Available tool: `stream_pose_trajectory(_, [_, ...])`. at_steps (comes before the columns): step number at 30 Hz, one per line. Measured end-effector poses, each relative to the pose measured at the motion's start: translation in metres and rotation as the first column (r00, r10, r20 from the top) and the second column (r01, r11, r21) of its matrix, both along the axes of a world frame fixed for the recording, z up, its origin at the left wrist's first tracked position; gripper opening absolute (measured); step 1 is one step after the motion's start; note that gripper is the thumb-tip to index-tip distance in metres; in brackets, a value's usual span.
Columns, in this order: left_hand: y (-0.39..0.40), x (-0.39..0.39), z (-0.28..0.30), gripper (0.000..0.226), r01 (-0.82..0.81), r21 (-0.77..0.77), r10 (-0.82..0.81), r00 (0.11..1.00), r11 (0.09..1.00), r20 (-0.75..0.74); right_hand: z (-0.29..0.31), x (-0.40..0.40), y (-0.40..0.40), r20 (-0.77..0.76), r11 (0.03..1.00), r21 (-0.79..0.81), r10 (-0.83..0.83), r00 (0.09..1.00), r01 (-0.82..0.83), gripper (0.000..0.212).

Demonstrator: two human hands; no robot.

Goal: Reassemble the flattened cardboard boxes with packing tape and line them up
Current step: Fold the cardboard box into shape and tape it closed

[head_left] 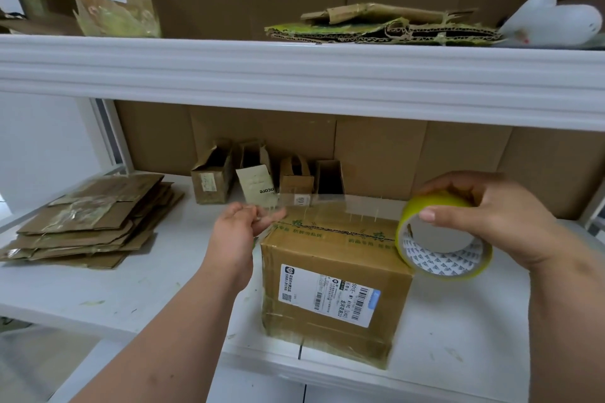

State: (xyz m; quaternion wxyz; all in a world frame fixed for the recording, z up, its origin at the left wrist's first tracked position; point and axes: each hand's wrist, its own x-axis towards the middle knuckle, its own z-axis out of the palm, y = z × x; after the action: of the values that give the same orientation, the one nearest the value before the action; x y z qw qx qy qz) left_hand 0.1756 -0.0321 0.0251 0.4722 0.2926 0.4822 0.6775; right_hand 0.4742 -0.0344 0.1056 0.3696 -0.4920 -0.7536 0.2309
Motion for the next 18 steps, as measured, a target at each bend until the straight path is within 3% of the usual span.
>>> stream_pose_trajectory(6, [0.004, 0.0, -0.002, 0.02, -0.016, -0.016, 0.017, 0.999, 1.0, 0.042, -0.008, 0.016, -0.001, 0.058, 0.999, -0.045, -0.019, 0.998, 0.021, 0.033])
stream_pose_trajectory(12, [0.003, 0.003, -0.002, 0.018, -0.019, 0.006, 0.018, 0.991, 1.0, 0.132, -0.029, 0.022, 0.0, -0.058, 0.983, -0.182, -0.03, 0.998, 0.019, 0.021])
stream_pose_trajectory(18, [0.004, 0.007, -0.002, 0.009, -0.026, -0.004, 0.027, 0.991, 1.0, 0.13, -0.042, 0.026, 0.004, -0.007, 0.979, -0.198, -0.058, 0.998, 0.055, 0.019])
